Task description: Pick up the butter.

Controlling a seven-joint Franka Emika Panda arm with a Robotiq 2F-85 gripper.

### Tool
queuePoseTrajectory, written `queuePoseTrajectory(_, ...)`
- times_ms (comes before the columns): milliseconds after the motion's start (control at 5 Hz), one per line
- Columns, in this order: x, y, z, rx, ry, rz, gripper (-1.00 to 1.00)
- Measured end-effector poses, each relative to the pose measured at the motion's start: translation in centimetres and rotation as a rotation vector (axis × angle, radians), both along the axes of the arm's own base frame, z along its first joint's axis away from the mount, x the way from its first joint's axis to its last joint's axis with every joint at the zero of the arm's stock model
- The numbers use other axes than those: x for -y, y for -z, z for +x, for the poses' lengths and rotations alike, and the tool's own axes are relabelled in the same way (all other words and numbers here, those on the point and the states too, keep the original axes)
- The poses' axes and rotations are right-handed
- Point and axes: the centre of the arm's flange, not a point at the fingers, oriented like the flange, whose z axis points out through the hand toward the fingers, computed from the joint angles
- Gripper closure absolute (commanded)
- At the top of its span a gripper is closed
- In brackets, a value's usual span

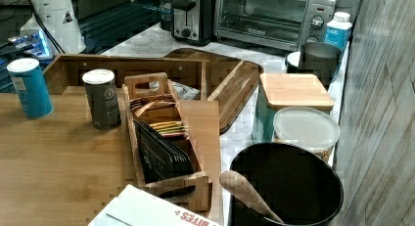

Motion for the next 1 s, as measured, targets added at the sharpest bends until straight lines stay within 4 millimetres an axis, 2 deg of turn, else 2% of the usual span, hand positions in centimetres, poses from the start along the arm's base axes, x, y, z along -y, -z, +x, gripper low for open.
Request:
queuePoseTrajectory(400,-0.2,0.8,0.0,-0.009,0.000,0.001,1.00)
queuePoseTrajectory(600,0.1,1.7,0.1,0.053,-0.022,-0.047,1.00)
queuePoseTrajectory(800,0.6,3.8,-1.0,0.072,-0.022,-0.091,1.00)
queuePoseTrajectory(1000,1.7,6.3,-3.5,0.047,0.000,-0.103,1.00)
